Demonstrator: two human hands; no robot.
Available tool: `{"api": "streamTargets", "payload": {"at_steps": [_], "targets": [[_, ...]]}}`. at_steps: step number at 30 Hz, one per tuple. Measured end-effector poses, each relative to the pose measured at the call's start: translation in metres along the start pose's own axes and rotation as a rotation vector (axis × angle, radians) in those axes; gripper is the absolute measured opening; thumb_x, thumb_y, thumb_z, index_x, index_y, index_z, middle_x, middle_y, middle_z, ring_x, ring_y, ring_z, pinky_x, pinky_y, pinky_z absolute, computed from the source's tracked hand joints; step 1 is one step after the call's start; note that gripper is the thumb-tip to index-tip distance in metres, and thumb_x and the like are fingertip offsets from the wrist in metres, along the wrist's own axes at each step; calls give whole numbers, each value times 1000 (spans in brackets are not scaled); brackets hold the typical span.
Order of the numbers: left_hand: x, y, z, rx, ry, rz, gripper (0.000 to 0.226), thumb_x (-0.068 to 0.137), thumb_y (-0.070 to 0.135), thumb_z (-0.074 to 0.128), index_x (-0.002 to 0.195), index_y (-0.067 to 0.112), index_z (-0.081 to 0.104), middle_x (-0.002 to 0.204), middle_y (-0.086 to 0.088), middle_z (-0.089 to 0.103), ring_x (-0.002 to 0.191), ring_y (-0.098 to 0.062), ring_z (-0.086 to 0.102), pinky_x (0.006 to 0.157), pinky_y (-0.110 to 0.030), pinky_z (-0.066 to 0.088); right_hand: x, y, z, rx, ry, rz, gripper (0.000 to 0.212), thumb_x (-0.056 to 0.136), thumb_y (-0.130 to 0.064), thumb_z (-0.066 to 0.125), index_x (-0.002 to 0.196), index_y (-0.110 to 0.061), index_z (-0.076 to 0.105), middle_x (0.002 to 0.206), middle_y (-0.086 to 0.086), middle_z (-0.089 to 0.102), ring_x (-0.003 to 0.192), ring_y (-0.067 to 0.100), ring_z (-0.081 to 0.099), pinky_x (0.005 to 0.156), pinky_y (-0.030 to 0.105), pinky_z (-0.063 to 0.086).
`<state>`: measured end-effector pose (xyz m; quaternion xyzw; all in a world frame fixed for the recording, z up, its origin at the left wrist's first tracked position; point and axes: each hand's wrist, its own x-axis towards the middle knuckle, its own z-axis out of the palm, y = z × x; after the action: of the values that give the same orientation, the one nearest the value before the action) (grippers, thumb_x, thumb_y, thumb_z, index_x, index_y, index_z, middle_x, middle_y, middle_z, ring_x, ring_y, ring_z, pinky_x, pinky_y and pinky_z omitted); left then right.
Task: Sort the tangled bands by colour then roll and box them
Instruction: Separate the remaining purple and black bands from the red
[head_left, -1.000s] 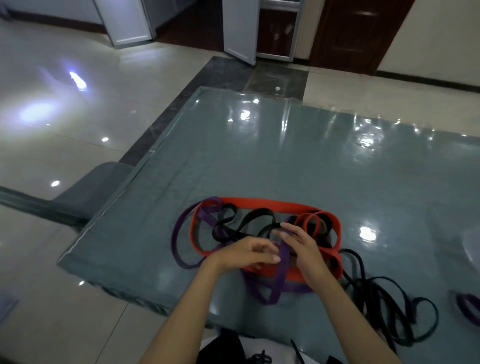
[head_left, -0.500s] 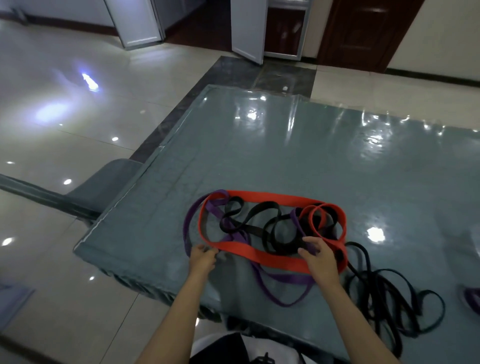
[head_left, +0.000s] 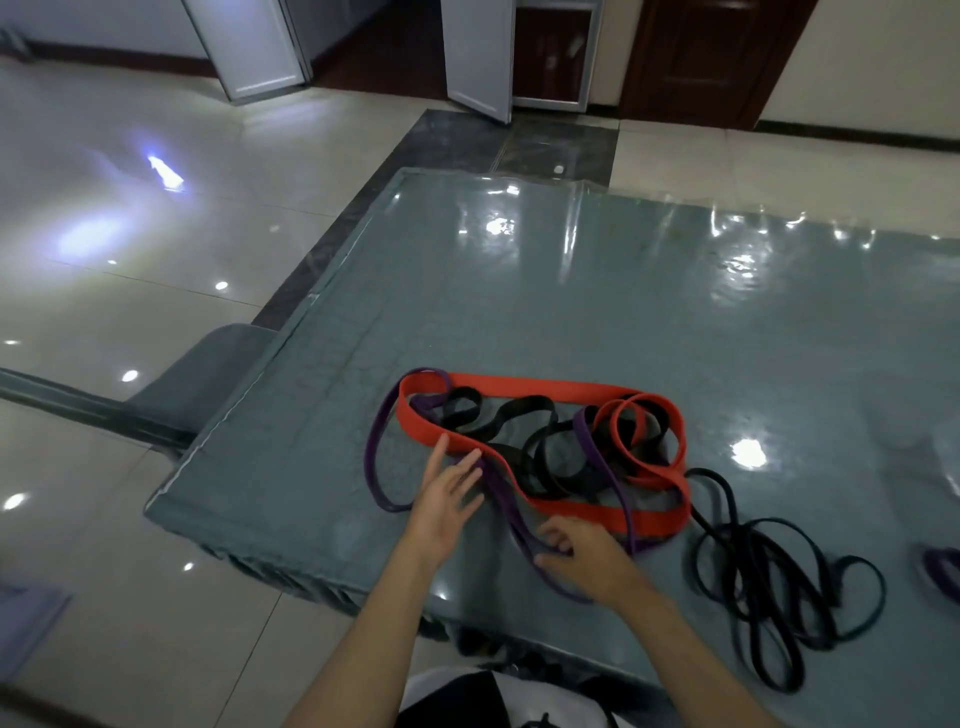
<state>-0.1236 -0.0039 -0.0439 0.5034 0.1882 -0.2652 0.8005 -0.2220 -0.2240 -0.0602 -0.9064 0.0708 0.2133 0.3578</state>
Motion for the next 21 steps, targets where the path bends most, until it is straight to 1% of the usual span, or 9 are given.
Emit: {"api": "streamTargets", "payload": {"at_steps": [3, 5, 6, 8, 10, 12, 14, 17, 21], "targets": [[3, 6, 11, 132, 6, 25, 38, 108, 13, 53, 140, 33, 60, 139, 4, 70, 129, -12, 61, 114, -40, 45, 2, -5, 14, -286, -85, 24, 59, 87, -50, 79, 138, -29, 60, 131, -7, 59, 120, 17, 63, 99, 36, 54], [8, 8, 14, 239, 102, 84, 30, 104, 5, 58, 128, 20, 69, 136, -3, 71, 119, -10, 64, 101, -26, 49, 3, -10, 21, -457, -97, -10, 55, 91, -41, 76, 140, -26, 58, 139, -2, 57, 126, 23, 62, 102, 39, 53], [11, 8, 13, 278, 158, 122, 27, 102, 2, 58, 123, 14, 70, 134, -9, 70, 114, -13, 66, 95, -24, 51, 3, -14, 24, -538, -99, -33, 49, 93, -34, 73, 138, -23, 59, 139, 1, 59, 126, 26, 63, 102, 40, 53], [12, 6, 5, 335, 280, 189, 20, 101, -2, 59, 118, 7, 63, 125, -20, 69, 107, -25, 70, 98, -37, 57, 1, -20, 29, -668, -81, -29, 35, 96, -19, 65, 131, -21, 62, 134, 6, 64, 123, 30, 65, 100, 42, 53], [11, 0, -10, 485, 458, 213, 10, 104, 3, 55, 113, 7, 53, 114, -19, 69, 89, -29, 75, 96, -50, 59, -1, -20, 29, -740, -40, 2, 32, 97, -8, 57, 126, -20, 65, 131, 7, 67, 122, 31, 67, 98, 42, 54], [9, -5, -26, 643, 590, 165, 9, 103, 9, 57, 110, 9, 51, 113, -18, 68, 85, -30, 74, 92, -51, 59, -1, -14, 20, -697, -23, 17, 35, 97, -6, 56, 126, -21, 70, 133, 6, 67, 124, 29, 66, 100, 40, 53], [8, -8, -40, 777, 572, 145, 25, 99, 10, 62, 122, 7, 52, 127, -18, 59, 102, -33, 66, 98, -47, 55, 1, -6, 6, -528, -60, 8, 34, 96, -9, 60, 124, -24, 75, 134, 1, 65, 124, 25, 65, 101, 35, 53], [4, -14, -48, 964, 405, 176, 49, 96, 3, 62, 143, 8, 48, 137, -11, 52, 121, -34, 60, 104, -40, 49, -2, -5, -10, -351, -102, -44, 29, 91, -13, 71, 116, -24, 79, 124, -5, 73, 115, 16, 68, 95, 29, 53], [-2, -12, -45, 1218, 242, 229, 62, 94, 1, 60, 152, 17, 47, 146, -3, 59, 129, -30, 60, 100, -37, 48, -1, -9, -40, -205, -109, -105, 31, 90, -16, 81, 119, -27, 81, 117, -9, 79, 107, 7, 72, 93, 22, 54]]}}
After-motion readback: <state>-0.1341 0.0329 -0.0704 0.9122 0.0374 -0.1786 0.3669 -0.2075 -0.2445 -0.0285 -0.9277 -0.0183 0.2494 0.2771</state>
